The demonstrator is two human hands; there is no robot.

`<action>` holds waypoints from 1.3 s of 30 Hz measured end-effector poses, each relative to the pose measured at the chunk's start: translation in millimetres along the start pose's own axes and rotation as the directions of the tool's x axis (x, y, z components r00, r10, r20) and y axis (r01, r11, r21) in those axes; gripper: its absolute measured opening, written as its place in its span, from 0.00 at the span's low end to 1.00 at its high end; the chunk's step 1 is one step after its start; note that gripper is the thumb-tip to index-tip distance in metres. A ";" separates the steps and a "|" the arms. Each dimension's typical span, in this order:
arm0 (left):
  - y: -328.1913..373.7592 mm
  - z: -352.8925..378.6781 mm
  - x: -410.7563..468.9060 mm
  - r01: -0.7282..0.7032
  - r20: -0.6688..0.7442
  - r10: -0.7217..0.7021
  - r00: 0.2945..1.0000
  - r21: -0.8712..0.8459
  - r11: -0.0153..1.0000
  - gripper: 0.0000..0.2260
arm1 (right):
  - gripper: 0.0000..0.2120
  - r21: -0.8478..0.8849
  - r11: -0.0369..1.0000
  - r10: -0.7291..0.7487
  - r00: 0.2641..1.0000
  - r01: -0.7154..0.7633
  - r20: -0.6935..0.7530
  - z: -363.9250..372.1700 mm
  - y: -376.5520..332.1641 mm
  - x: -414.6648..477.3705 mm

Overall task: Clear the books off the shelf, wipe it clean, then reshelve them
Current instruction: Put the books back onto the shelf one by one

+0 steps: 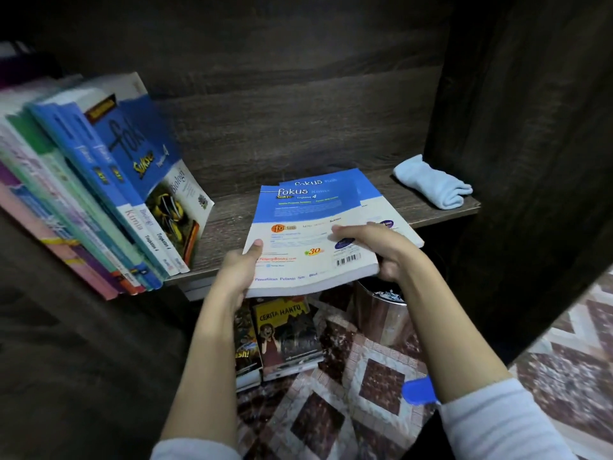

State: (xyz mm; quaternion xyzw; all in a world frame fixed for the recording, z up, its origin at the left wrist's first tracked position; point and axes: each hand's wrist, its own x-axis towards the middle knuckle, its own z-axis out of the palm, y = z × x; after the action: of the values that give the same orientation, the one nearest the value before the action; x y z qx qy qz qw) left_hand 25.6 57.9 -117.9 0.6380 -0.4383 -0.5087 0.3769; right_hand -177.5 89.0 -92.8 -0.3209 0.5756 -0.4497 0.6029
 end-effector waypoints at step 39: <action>83.0 -114.2 -38.0 -0.450 -0.326 0.881 0.343 0.766 0.458 0.36 | 0.41 -0.458 0.359 -0.721 0.554 0.813 0.416 206.5 54.4 21.7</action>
State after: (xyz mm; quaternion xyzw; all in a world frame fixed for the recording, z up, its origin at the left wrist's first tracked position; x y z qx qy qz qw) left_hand 119.2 70.2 -6.2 0.5985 -0.6181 0.1381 0.4906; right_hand 33.4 63.4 -123.7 -0.7572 0.4236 -0.4439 0.2238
